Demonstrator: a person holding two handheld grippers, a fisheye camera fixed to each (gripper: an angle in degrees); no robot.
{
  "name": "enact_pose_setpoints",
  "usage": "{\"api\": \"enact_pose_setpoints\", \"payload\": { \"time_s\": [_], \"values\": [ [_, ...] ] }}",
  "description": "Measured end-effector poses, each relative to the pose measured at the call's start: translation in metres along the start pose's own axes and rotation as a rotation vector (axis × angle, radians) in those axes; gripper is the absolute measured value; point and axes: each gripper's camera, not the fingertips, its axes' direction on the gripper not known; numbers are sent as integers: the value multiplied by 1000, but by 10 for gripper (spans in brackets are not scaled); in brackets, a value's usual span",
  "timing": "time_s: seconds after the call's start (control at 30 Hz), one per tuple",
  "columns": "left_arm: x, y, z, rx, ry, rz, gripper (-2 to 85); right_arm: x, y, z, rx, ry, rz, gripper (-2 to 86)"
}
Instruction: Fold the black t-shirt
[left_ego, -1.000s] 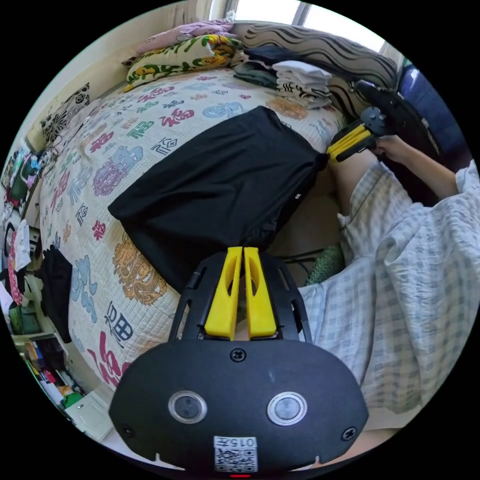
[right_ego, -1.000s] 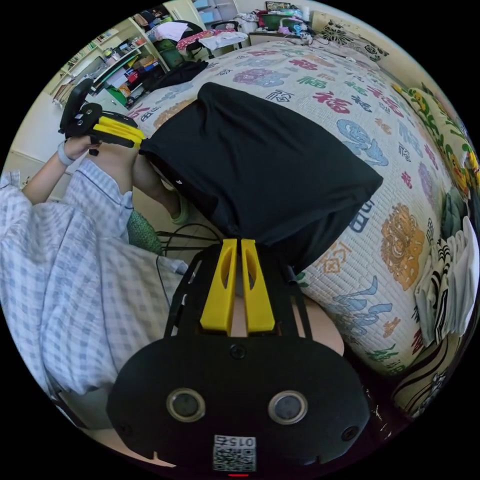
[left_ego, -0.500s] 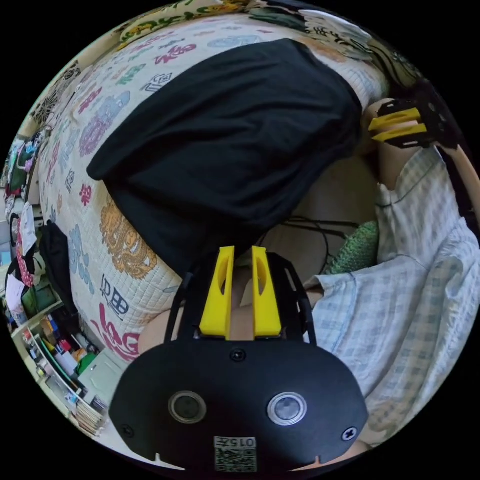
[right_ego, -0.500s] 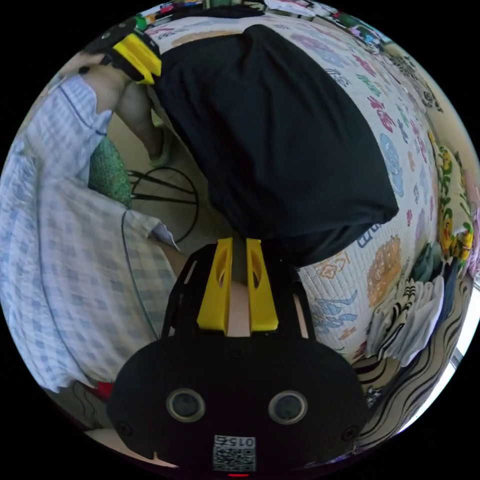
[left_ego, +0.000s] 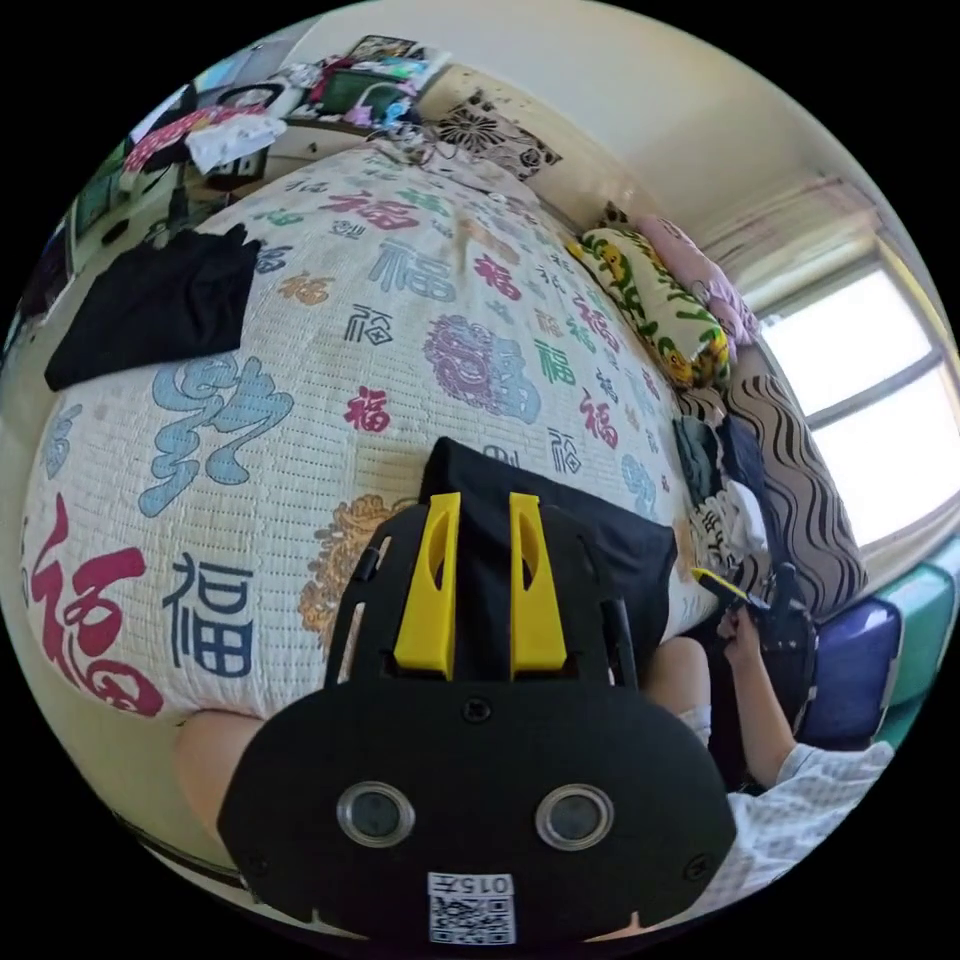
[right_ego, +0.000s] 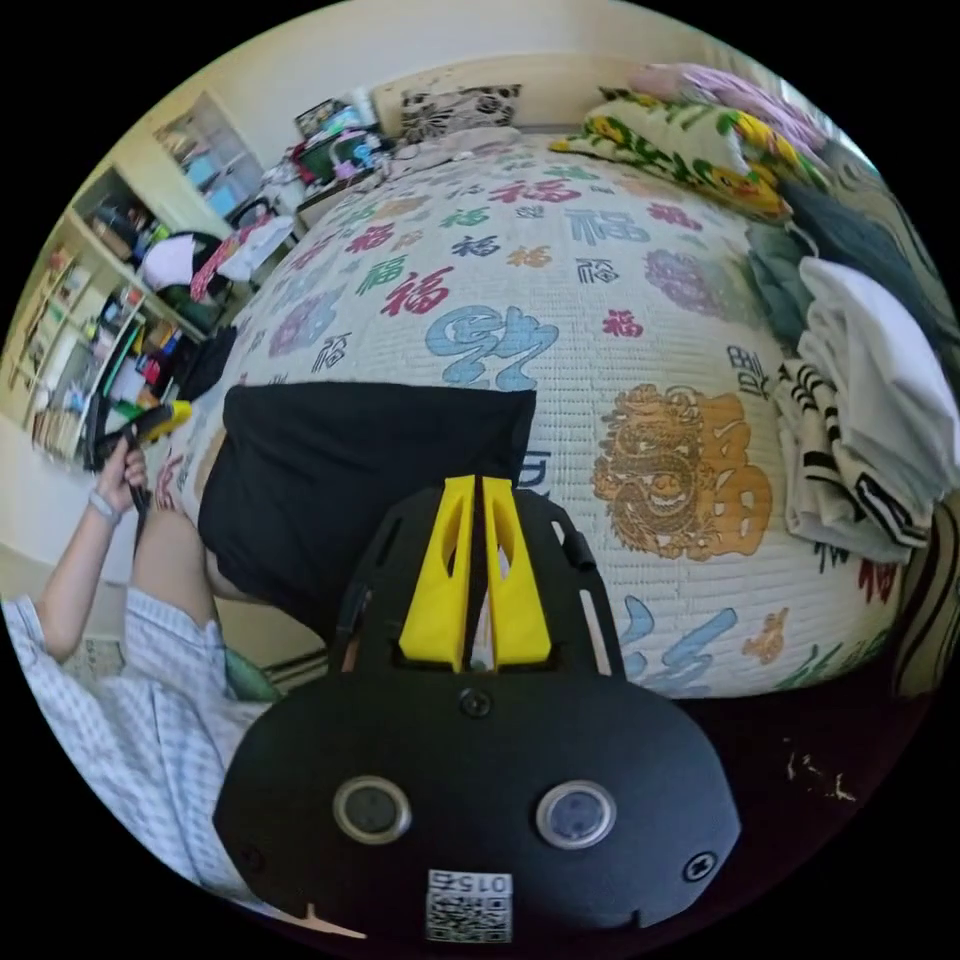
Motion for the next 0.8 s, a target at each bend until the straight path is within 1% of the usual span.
{"api": "enact_pose_setpoints", "payload": {
  "time_s": [0.1,0.17,0.23,0.3,0.37,0.43,0.5,0.53,0.63,0.7,0.73,0.8],
  "values": [
    [-25,-17,18,-17,22,-76,83,28,-26,5,-10,-31,94,66],
    [-38,-25,28,-10,61,-122,82,49,-48,9,-40,-92,142,91],
    [-48,-33,38,1,100,-144,80,62,-63,9,-50,-134,159,91],
    [-59,-43,53,-44,108,-155,76,75,-75,7,-49,-153,196,81],
    [-67,-51,63,-85,108,-151,67,93,-88,1,-37,-203,243,50],
    [-77,-59,67,-110,113,-146,45,103,-96,-4,-52,-250,240,22],
    [-86,-70,66,-133,90,-105,18,111,-104,-9,-93,-222,206,2],
    [-87,-73,66,-139,74,-88,14,116,-109,-14,-118,-167,182,-3],
    [-88,-83,67,-181,27,2,15,131,-118,-29,-135,-180,151,-1],
    [-90,-91,57,-175,71,99,30,137,-119,-45,-90,-227,126,9],
    [-93,-92,52,-165,88,115,41,142,-118,-58,-54,-248,96,24],
    [-112,-97,37,-132,146,114,90,152,-114,-74,-23,-253,75,53]
  ]
}}
